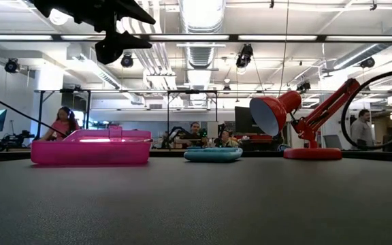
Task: Pack school essentials
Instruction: Put the yellow crayon box into the pink supply box
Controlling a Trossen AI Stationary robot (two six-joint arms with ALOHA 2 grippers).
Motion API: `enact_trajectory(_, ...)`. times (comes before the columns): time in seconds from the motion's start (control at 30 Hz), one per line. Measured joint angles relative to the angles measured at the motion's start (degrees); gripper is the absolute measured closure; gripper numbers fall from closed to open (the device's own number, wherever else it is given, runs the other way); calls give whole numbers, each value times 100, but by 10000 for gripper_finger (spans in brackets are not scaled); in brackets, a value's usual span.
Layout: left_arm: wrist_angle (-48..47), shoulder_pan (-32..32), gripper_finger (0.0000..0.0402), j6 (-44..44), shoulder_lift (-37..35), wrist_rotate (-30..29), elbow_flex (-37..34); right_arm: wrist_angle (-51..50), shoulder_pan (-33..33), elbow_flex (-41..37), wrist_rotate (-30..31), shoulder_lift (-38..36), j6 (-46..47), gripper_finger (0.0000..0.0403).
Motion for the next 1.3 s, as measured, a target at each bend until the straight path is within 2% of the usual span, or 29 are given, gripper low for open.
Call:
enact_trajectory(0.37,0,0,179,-2,0,-2,-2,25,0,0,24,-2,-245,386)
enact_trajectory(0.7,2,0,179,-9,0,-2,-3,239,0,283,20,-4,-170,394)
enact_trajectory(1.03,2,-17,179,-4,0,127,-4,193,-104,966,1265,-2,-897,394)
enact_trajectory(1.3,45,-45,179,-8,0,156,-7,-161,-490,1305,1332,152,-1262,394)
